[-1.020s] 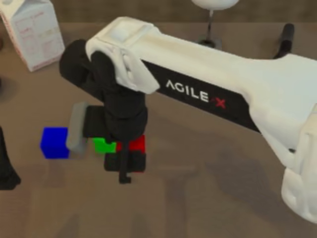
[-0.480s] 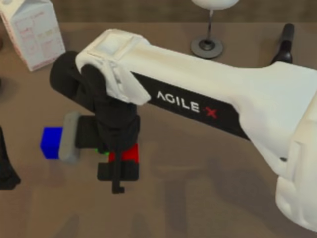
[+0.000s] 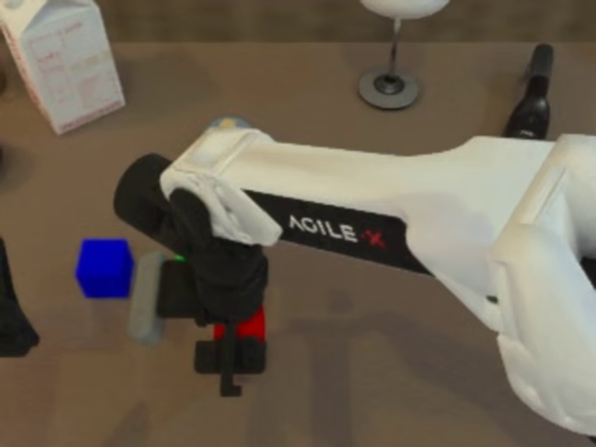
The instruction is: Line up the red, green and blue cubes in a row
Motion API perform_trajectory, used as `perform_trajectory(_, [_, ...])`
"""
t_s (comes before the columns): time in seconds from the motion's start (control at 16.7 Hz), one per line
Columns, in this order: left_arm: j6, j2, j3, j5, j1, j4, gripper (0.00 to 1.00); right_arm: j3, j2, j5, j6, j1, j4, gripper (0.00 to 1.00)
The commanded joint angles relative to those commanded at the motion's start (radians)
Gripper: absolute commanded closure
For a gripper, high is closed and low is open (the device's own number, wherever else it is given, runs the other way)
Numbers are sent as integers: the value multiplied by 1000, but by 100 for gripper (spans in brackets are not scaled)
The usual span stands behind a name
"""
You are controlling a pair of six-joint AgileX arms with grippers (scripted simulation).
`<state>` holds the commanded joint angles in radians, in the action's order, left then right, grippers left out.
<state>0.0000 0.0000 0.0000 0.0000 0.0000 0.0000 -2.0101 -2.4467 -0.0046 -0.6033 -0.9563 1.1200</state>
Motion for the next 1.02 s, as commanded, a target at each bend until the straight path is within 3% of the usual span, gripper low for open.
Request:
perform_trajectory(0.12, [0,0,0,0,0,0,0,0,0,0,0,0,0,100])
perform_trajectory(0.9, [0,0,0,0,0,0,0,0,0,0,0,0,0,2])
perform_trajectory(1.02, [0,0,0,0,0,0,0,0,0,0,0,0,0,0])
